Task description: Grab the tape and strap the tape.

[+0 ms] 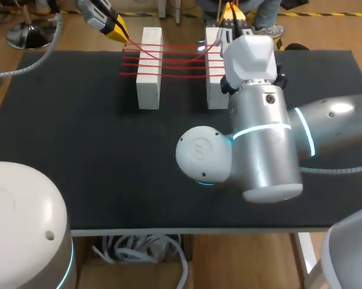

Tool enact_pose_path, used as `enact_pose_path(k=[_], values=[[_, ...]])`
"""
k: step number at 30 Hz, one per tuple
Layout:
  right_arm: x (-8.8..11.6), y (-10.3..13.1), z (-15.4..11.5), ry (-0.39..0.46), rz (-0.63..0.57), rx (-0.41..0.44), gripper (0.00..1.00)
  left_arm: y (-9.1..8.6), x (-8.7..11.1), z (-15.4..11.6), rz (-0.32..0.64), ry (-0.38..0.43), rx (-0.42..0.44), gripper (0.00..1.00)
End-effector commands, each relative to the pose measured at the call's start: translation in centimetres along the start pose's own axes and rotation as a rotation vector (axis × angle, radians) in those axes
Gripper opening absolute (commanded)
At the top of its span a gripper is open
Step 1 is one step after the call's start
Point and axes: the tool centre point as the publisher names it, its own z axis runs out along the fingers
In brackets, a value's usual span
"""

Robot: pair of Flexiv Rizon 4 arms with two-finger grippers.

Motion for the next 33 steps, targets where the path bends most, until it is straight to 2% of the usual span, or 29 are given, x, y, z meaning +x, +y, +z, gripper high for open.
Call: enact_pose_path(k=[1, 3, 33], values=[[1.76, -0.54, -0.93, -0.097, 0.042, -0.001, 0.00, -0.08, -0.04, -0.06, -0.001, 0.003, -0.004, 0.00], [2.16, -0.51, -1.25, -0.108, 0.078, 0.011, 0.00, -0.08, -0.04, -0.06, -0.001, 0.003, -0.004, 0.00], [2.16, -0.51, -1.25, -0.108, 0.078, 0.011, 0.00, -0.08, -0.04, -0.06, -0.001, 0.003, -0.004, 0.00]])
